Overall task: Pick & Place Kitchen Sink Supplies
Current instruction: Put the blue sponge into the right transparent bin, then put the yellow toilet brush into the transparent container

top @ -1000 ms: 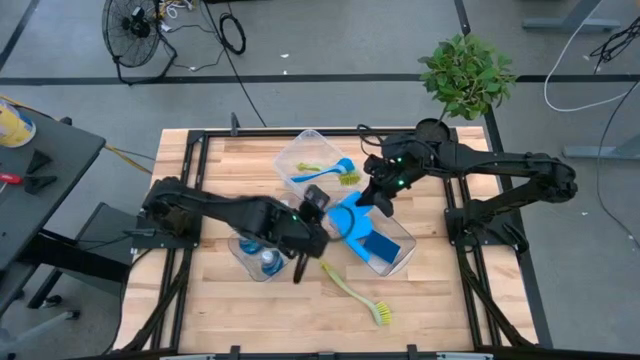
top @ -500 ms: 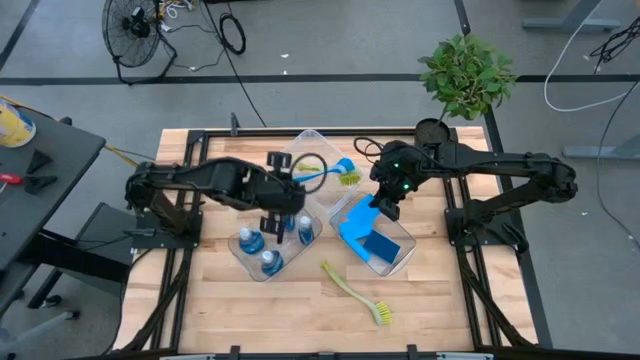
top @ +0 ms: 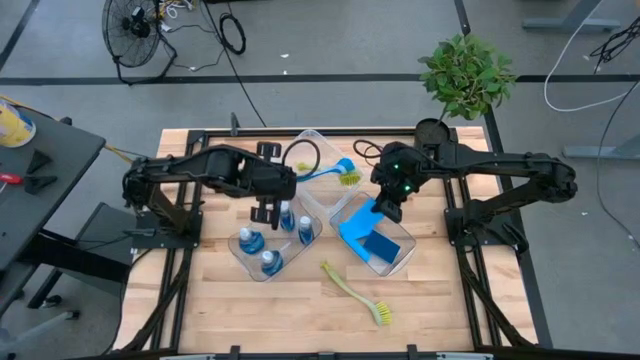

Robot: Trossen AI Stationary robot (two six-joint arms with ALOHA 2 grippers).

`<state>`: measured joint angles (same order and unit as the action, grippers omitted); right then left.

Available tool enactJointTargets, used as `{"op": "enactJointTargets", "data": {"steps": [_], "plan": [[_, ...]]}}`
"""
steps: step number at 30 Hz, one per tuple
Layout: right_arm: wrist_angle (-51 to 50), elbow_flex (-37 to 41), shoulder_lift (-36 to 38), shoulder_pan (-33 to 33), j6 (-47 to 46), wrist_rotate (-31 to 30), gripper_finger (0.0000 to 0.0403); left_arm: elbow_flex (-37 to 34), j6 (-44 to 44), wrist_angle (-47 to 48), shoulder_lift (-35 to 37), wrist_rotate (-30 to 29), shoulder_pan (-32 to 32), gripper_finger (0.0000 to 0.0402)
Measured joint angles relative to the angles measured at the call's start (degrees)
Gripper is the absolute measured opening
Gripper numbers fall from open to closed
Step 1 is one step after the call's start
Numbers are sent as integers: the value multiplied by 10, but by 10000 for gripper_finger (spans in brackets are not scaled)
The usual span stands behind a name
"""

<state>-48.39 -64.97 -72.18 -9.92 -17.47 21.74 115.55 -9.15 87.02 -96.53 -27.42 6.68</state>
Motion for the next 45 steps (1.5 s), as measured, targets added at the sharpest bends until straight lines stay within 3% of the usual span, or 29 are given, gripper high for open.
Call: {"op": "enactJointTargets", "data": {"steps": [8, 15, 27, 33, 39, 45], "plan": [[-12, 0, 0, 22, -6, 4, 145, 0, 0, 0, 0, 10, -1, 122], [-12, 0, 0, 48, -15, 3, 183, 0, 0, 1, 0, 10, -1, 122], [-27, 0, 0, 108, -7, 1, 190, 0, 14, 1, 0, 19, -1, 122], [-15, 0, 0, 153, 1, -39, 190, 0, 38, -7, 0, 53, 8, 122], [-16, 0, 0, 180, 4, -98, 190, 0, 36, -86, -1, 63, 43, 122], [-15, 0, 0, 183, 3, -108, 190, 0, 35, -189, -3, 63, 73, 122]]}}
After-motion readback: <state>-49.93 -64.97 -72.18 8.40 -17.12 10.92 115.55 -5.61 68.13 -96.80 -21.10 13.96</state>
